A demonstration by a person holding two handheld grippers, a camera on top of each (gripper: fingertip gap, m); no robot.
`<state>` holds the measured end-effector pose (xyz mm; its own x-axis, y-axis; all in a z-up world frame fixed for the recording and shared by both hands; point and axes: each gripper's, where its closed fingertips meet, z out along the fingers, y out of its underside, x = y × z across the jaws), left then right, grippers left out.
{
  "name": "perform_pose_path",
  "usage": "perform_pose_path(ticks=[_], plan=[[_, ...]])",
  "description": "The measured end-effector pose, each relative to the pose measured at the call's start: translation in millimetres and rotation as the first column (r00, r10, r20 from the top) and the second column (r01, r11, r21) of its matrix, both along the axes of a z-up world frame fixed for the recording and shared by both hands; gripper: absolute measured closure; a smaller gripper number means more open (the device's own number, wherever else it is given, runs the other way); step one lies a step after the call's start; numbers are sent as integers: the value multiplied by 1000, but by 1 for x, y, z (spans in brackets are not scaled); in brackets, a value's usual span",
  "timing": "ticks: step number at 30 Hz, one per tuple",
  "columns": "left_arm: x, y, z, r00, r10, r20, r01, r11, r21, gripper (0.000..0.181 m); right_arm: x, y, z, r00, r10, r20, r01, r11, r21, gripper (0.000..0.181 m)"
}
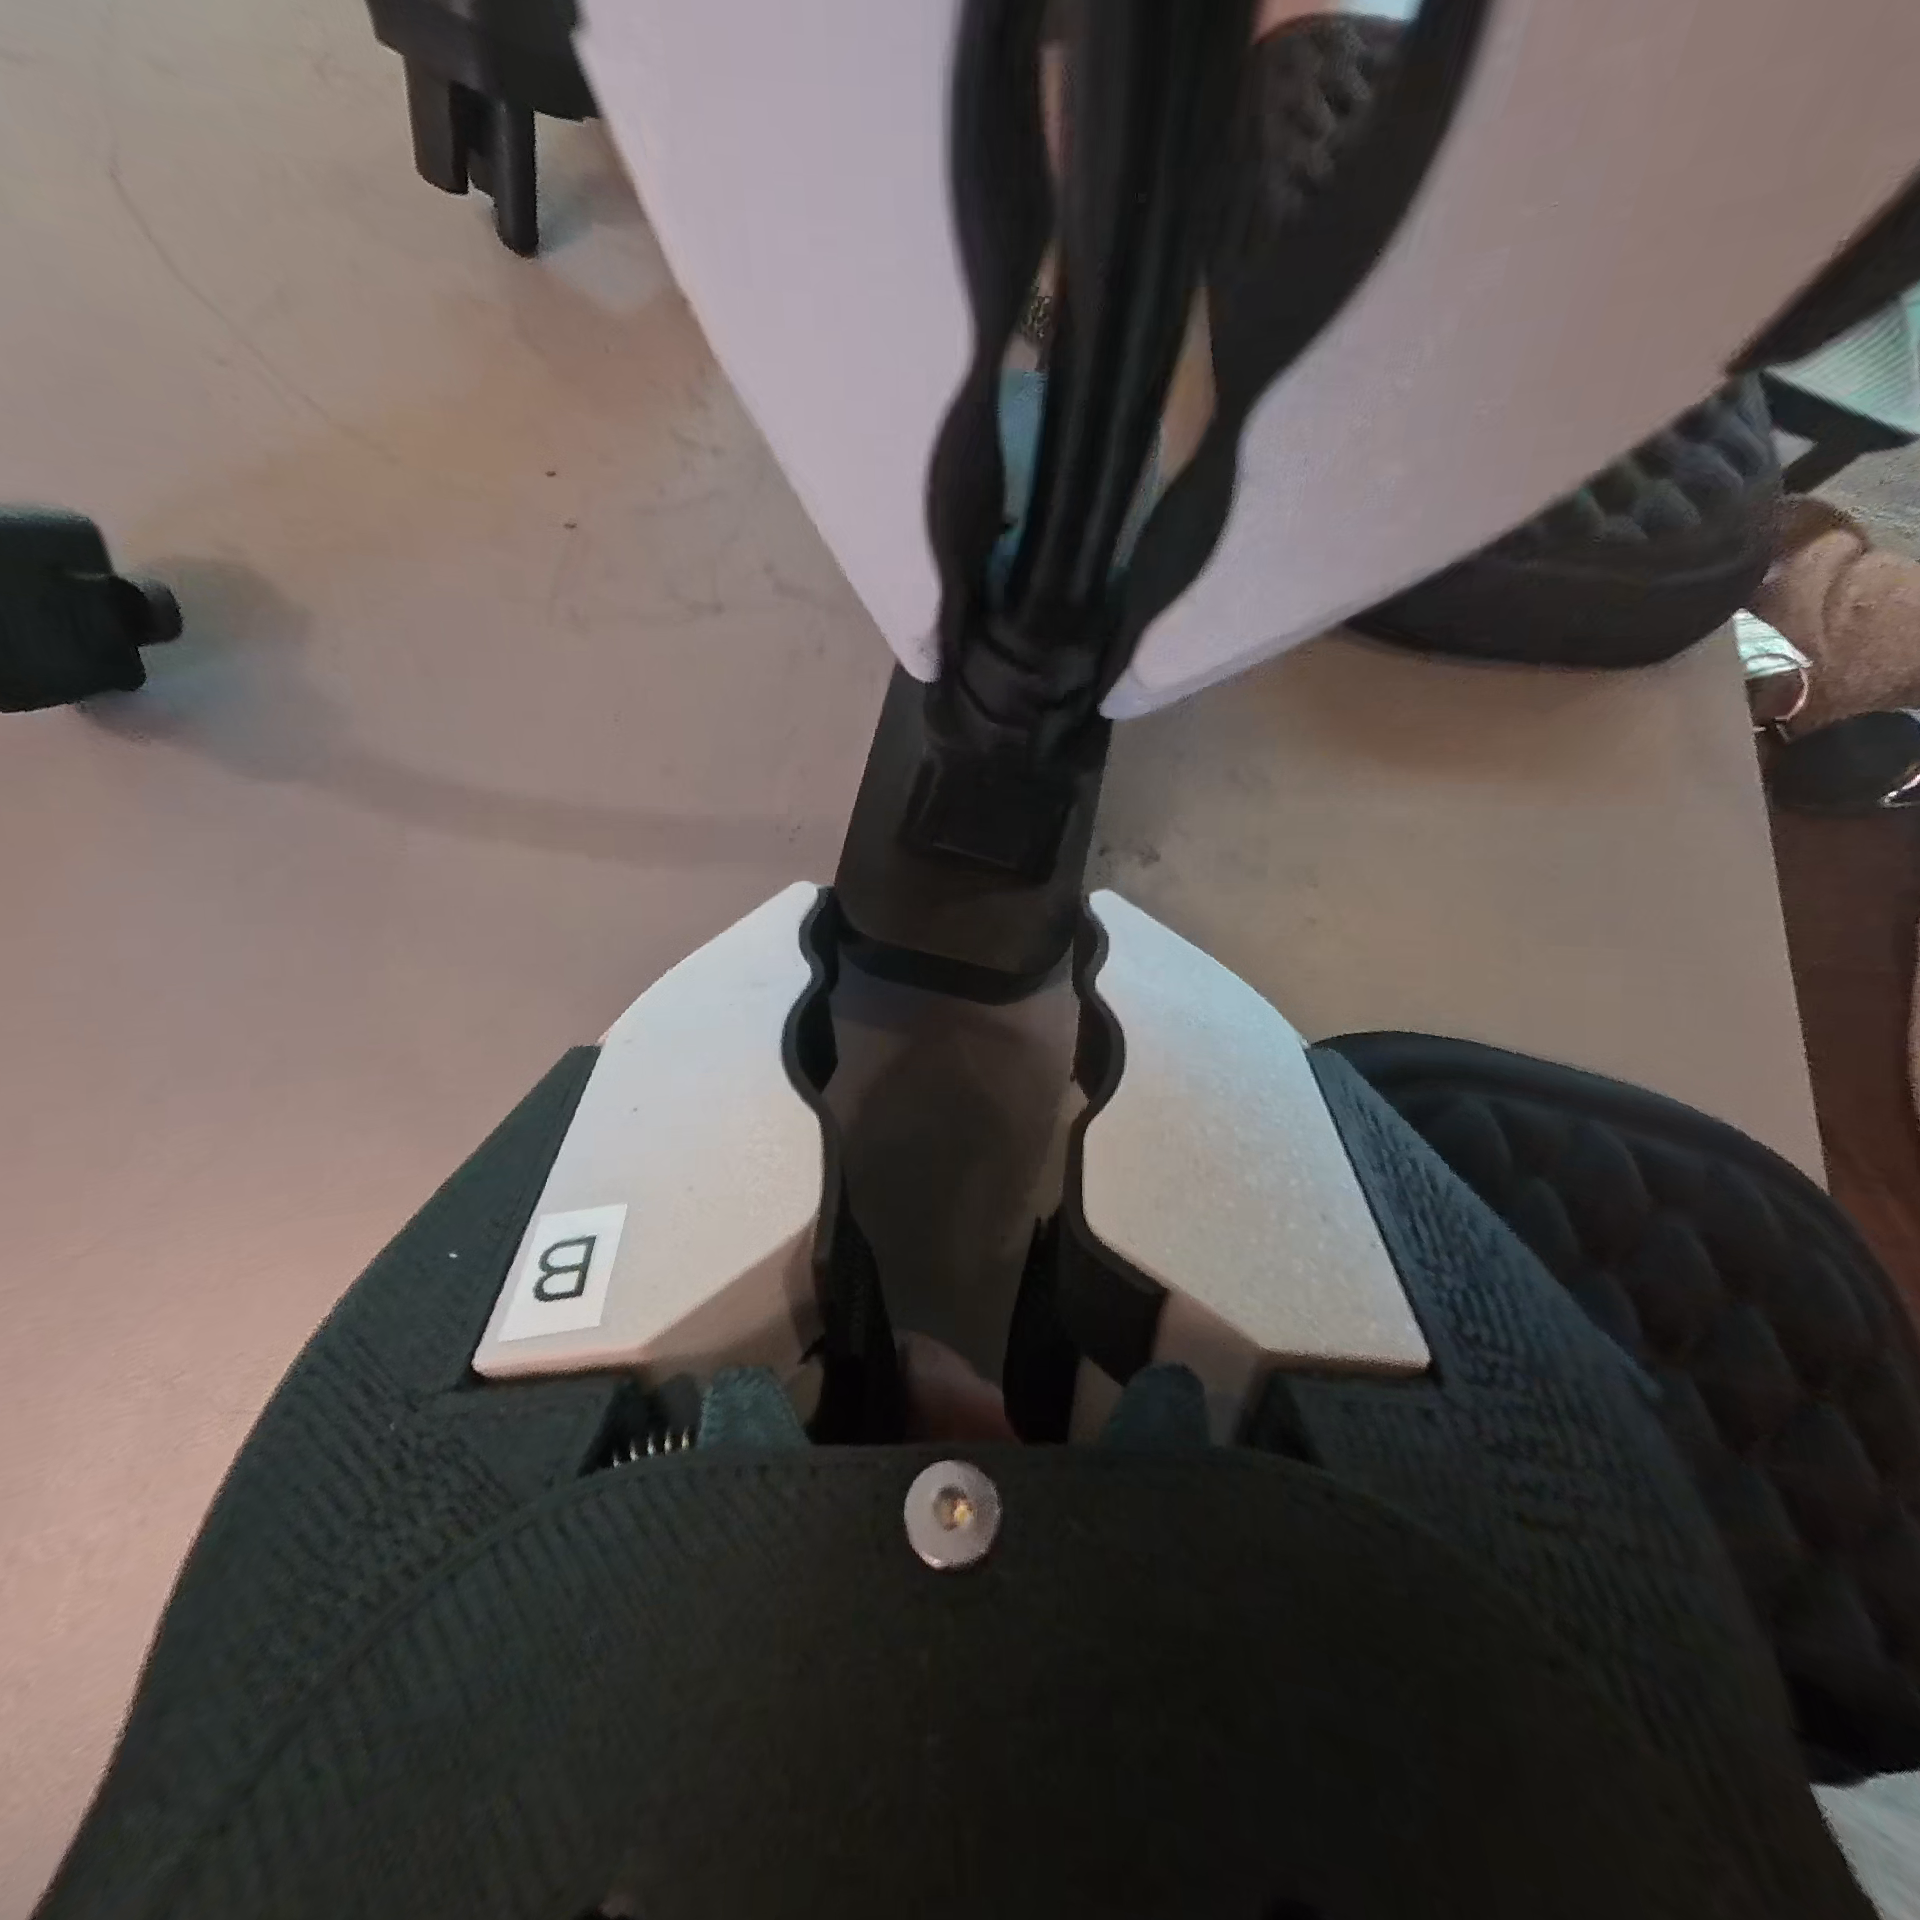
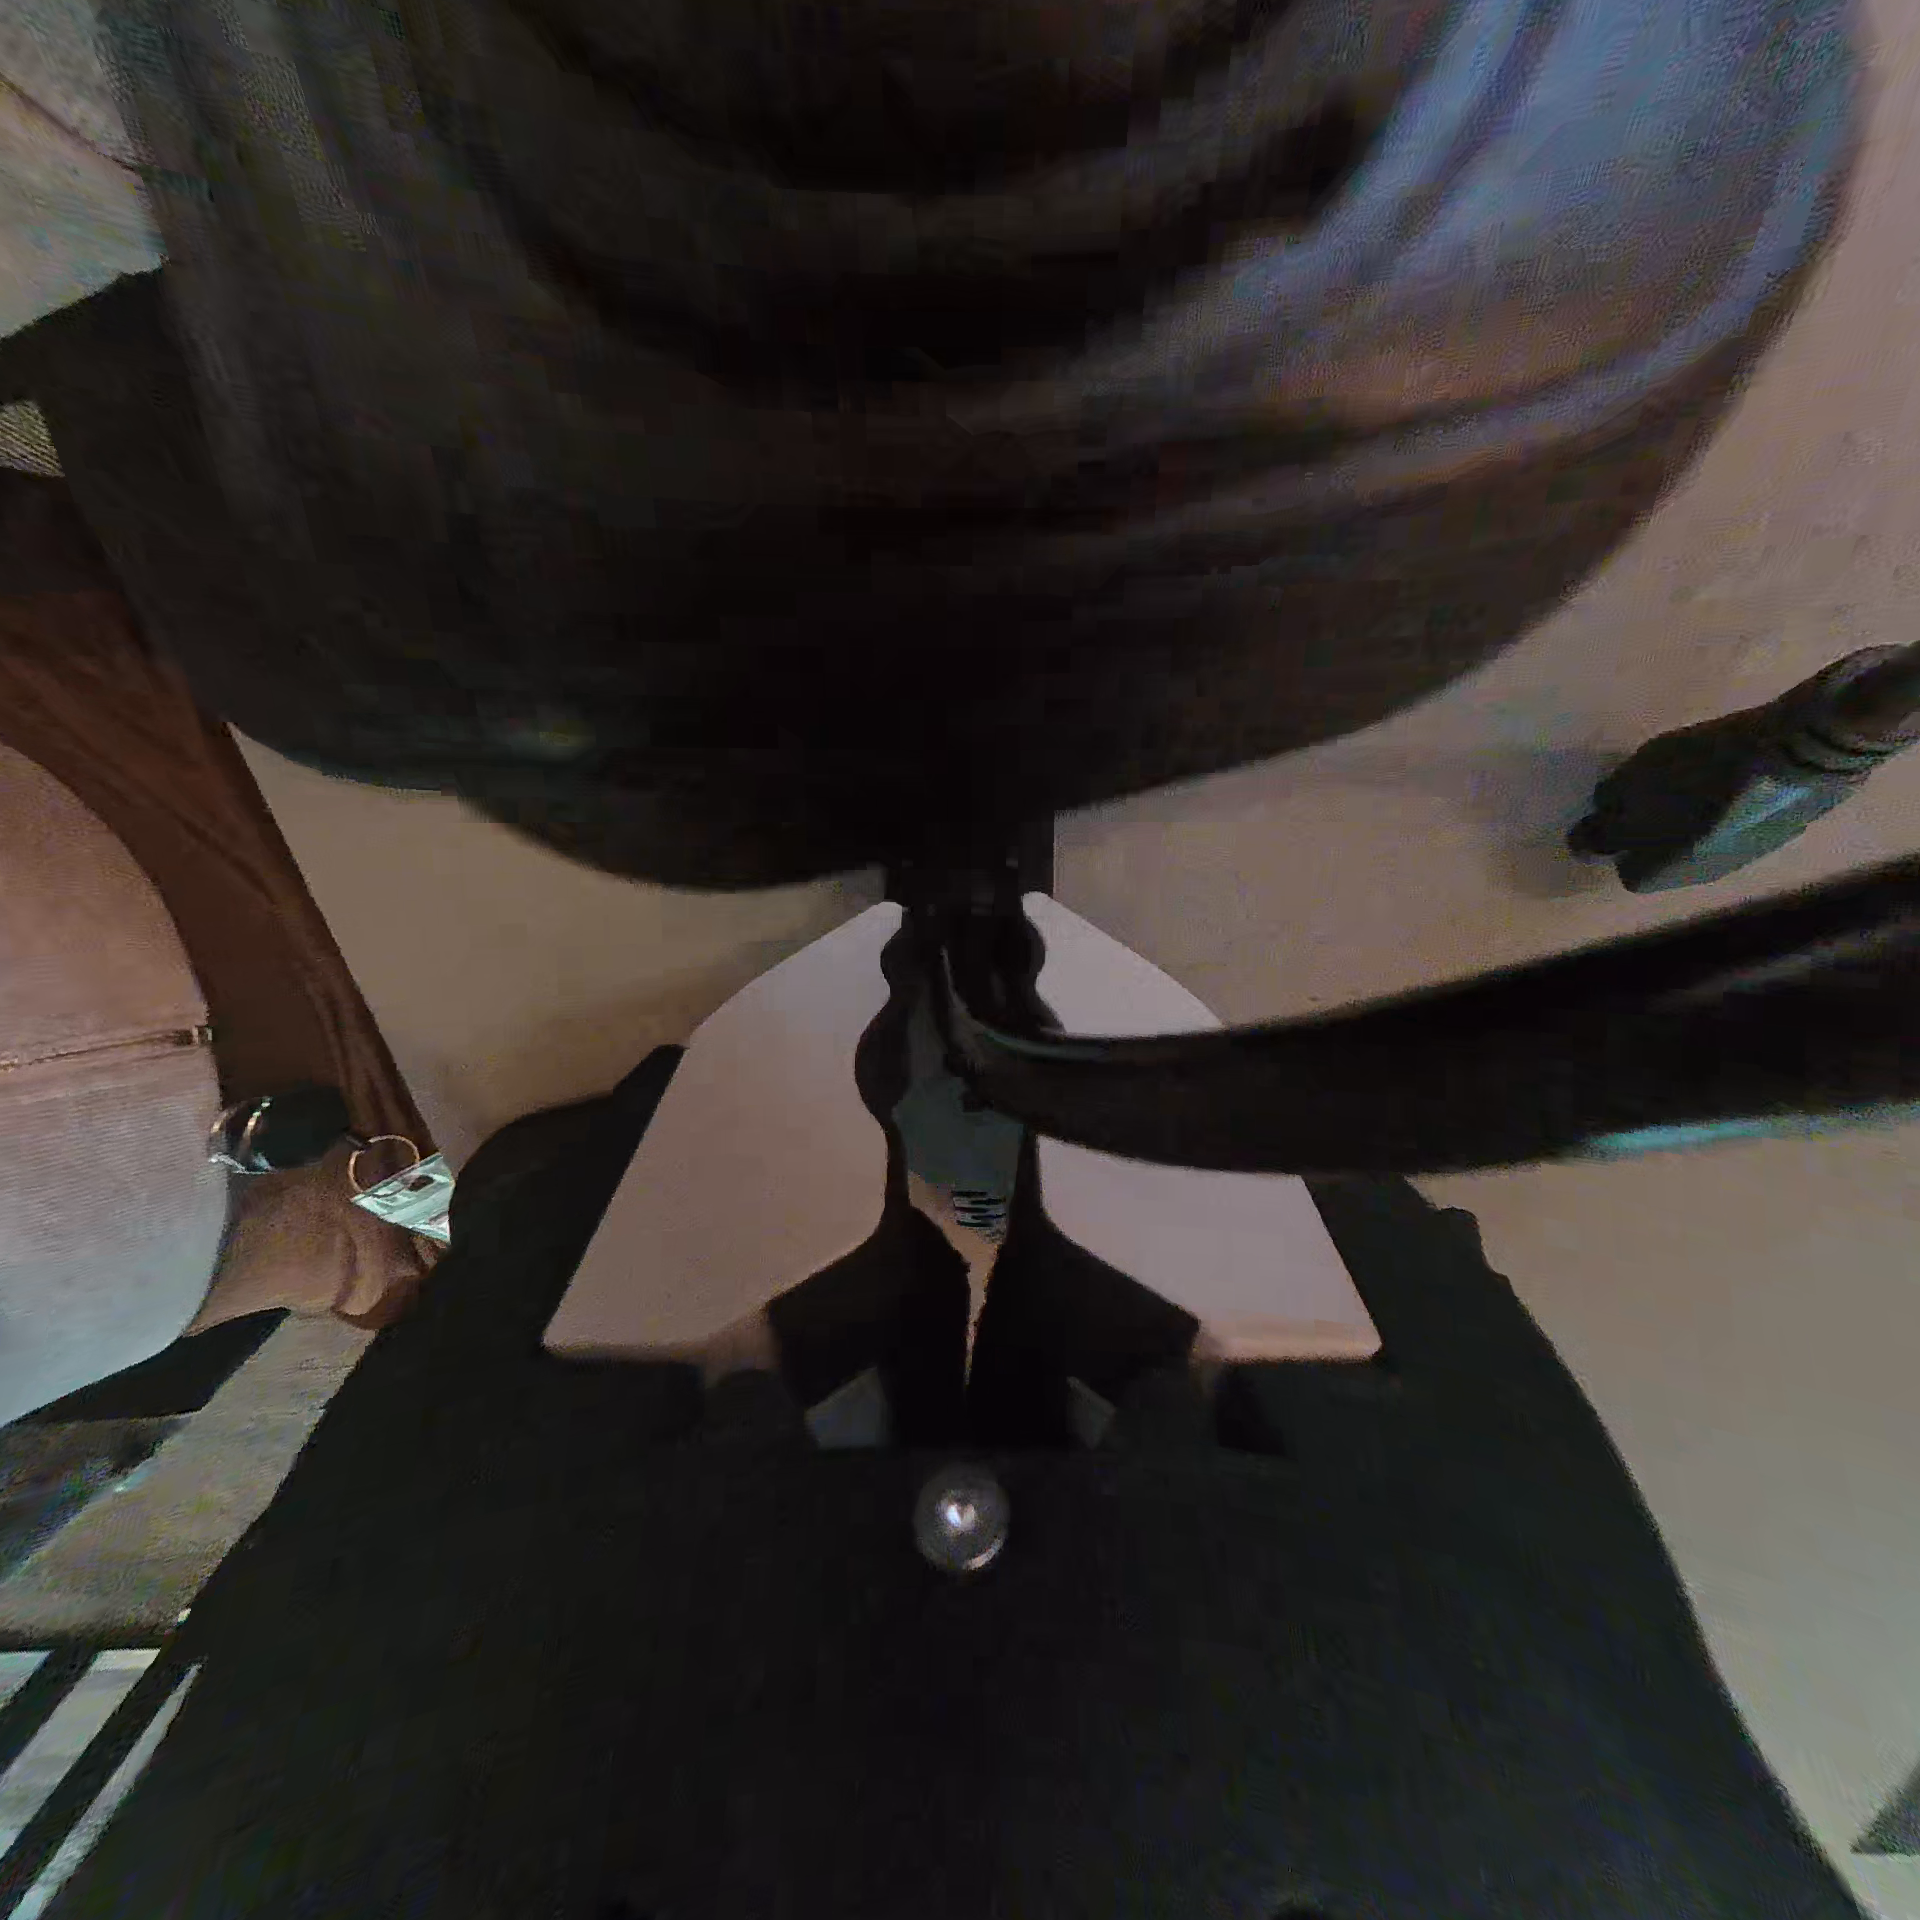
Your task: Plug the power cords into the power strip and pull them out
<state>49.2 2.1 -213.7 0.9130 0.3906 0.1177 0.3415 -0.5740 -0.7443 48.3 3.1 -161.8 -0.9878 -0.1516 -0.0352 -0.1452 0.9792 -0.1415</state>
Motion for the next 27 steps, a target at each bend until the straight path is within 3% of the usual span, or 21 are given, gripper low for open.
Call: perform_pose_path(ticks=[4,7,11,14,18,21,27], plan=[[0,0,0,1000,-20,-11,20,1000,-7,138,2,0,0,997,17,-82,-16,1000,9,166],[0,0,-1,1000,-16,-14,16,1000,-8,138,0,2,0,1000,-14,-5,14,999,-41,165],[0,0,-1,1000,-24,-16,24,1000,-9,138,1,0,0,995,42,-89,-37,998,55,165],[-1,0,-1,1000,-18,-18,18,1000,-10,138,-1,2,0,1000,-10,13,10,999,-32,165],[-1,0,-1,999,-29,-24,29,999,-14,138,0,1,0,997,50,-61,-46,997,66,166],[-1,0,-1,1000,-23,-20,23,1000,-12,138,-1,2,0,1000,11,13,-11,1000,0,165],[-1,0,0,1000,-24,-18,24,1000,-10,138,0,1,1,1000,6,-28,-6,1000,-8,166]])
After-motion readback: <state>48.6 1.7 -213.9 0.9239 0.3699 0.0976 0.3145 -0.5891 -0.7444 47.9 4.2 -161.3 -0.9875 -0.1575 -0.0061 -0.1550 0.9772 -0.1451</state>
